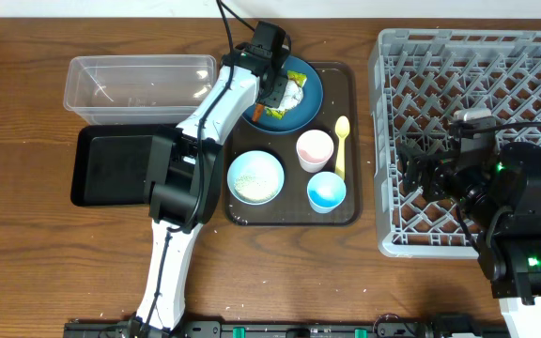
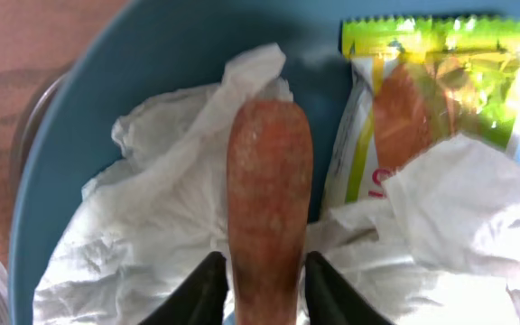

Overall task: Sort waste into correct bins and load items into the dishwasher rack
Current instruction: 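Close the left gripper on the orange carrot, then lift the carrot and drop it onto the black tray, then move the left gripper back over the blue plate, then grasp the snack wrapper and tissue with the left gripper, then carry the wrapper and tissue into the clear plastic bin and release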

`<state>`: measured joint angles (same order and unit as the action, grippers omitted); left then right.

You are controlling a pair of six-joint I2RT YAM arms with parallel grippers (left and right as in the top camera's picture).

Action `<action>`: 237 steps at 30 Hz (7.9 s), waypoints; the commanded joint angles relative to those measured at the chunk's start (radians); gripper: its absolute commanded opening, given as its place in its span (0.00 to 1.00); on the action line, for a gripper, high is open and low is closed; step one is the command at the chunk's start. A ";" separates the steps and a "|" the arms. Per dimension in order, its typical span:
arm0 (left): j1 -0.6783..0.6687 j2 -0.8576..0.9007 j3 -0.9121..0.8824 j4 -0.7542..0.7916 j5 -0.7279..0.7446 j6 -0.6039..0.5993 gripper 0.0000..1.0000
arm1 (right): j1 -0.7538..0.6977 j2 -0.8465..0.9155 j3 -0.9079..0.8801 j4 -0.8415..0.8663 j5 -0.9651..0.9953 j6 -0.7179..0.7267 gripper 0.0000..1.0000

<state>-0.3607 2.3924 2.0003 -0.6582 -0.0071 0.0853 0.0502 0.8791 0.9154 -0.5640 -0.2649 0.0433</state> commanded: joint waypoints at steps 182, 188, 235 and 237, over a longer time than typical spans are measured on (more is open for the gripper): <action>0.058 -0.114 0.132 -0.231 0.107 0.260 0.98 | -0.008 0.012 0.021 -0.010 0.006 -0.004 0.99; 0.053 -0.037 0.132 -0.209 0.103 0.303 0.99 | -0.008 0.038 0.021 -0.009 0.006 -0.004 0.99; 0.024 -0.073 0.150 -0.103 0.100 0.159 0.06 | -0.008 0.062 0.021 -0.016 0.006 -0.003 0.98; 0.024 -0.123 0.150 -0.121 0.100 0.140 0.06 | -0.008 0.062 0.021 -0.016 0.006 -0.003 0.98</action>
<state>-0.3386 2.4084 2.1220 -0.7662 0.1005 0.2855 0.0502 0.9424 0.9165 -0.5797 -0.2615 0.0437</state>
